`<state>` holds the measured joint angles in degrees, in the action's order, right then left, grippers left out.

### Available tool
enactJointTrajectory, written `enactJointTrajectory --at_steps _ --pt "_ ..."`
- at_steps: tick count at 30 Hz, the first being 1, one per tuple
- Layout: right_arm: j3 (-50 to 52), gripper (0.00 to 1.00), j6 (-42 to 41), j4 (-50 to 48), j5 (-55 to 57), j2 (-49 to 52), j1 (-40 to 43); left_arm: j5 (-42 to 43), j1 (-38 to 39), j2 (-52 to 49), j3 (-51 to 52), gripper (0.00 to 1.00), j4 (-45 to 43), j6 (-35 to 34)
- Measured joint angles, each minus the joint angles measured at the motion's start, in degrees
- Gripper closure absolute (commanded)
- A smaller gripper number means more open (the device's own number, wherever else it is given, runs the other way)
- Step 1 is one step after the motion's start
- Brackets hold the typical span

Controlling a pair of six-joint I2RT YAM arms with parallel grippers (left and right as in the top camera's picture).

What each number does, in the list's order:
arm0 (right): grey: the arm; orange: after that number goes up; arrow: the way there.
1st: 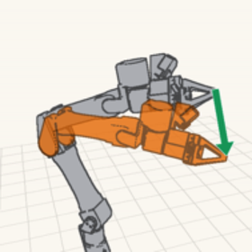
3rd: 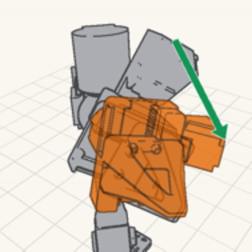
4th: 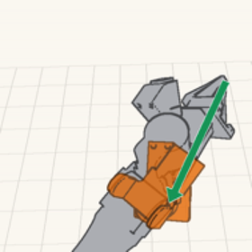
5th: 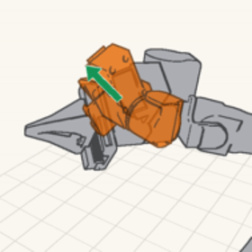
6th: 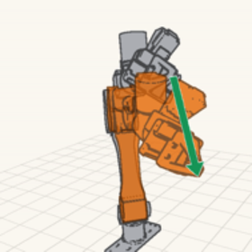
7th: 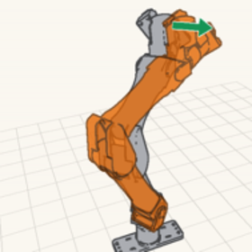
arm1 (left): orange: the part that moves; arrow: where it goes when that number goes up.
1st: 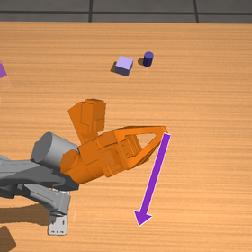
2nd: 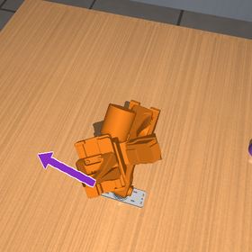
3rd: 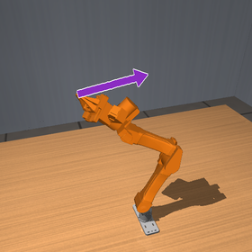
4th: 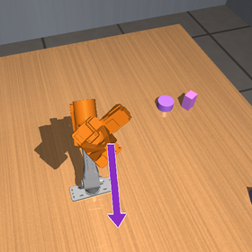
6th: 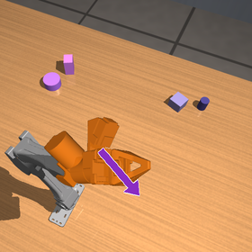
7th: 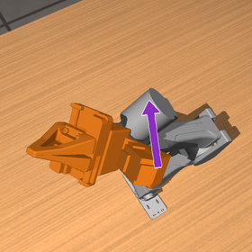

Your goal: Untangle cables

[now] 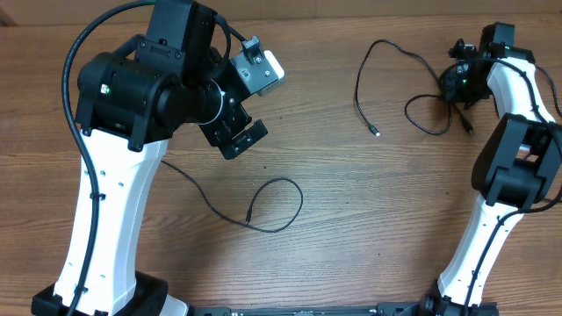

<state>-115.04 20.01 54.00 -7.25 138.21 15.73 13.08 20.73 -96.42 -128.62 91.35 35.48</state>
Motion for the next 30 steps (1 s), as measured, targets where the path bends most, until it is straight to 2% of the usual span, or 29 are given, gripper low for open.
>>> enactJointTrajectory --at_steps 17,23,30 --pt "-2.43 0.96 -4.35 -0.33 0.02 0.07 0.0 0.0 0.0 0.02 0.0 0.0 0.0 0.0" --pt "-10.05 0.96 -8.31 -0.22 -0.02 0.07 0.0 0.0 0.0 0.02 0.0 0.0 0.0 0.0" --pt "-24.35 0.96 -17.33 -0.28 -0.04 0.07 0.44 0.0 0.0 0.02 0.0 0.0 0.0 0.0"
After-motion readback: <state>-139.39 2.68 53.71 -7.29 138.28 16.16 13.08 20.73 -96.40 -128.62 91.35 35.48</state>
